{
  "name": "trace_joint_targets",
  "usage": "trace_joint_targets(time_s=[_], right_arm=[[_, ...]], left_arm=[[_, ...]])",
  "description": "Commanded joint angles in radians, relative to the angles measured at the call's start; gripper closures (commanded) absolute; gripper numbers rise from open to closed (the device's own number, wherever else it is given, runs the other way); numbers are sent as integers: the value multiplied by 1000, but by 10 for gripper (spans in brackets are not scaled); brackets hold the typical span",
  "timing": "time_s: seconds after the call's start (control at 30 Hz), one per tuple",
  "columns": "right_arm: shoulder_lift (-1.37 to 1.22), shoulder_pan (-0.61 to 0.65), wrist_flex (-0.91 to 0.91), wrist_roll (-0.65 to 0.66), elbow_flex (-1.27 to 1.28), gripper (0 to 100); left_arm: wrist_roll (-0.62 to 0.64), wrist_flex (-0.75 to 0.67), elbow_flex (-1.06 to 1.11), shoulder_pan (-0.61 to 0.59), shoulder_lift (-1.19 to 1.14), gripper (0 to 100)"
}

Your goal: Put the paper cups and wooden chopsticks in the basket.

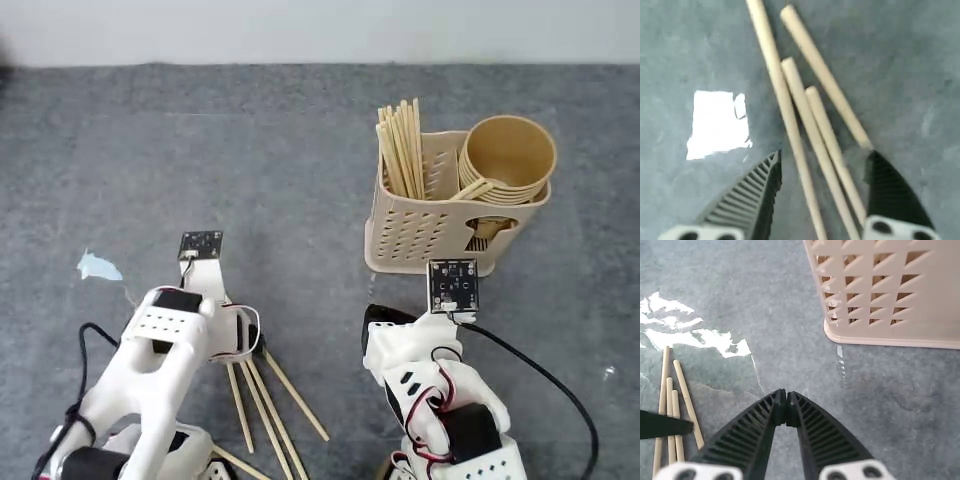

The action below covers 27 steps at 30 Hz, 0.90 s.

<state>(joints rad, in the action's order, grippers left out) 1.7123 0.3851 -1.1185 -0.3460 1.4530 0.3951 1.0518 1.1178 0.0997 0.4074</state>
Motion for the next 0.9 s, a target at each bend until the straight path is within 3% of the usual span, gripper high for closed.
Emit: trace_joint_targets(time_s=[0.0,0.33,0.67,0.87], right_arm=[[-2,-2,24,-11,-3,985],[-2,-2,24,-11,-3,985],[-2,-2,24,-9,-3,985],[-2,-2,24,-9,-3,985]], left_arm=[[-6,-63,30,-5,-26,865],[-6,-52,-50,-5,-160,986],[66,-52,-105,-3,-169,987],[123,3,-248,-3,-169,987]])
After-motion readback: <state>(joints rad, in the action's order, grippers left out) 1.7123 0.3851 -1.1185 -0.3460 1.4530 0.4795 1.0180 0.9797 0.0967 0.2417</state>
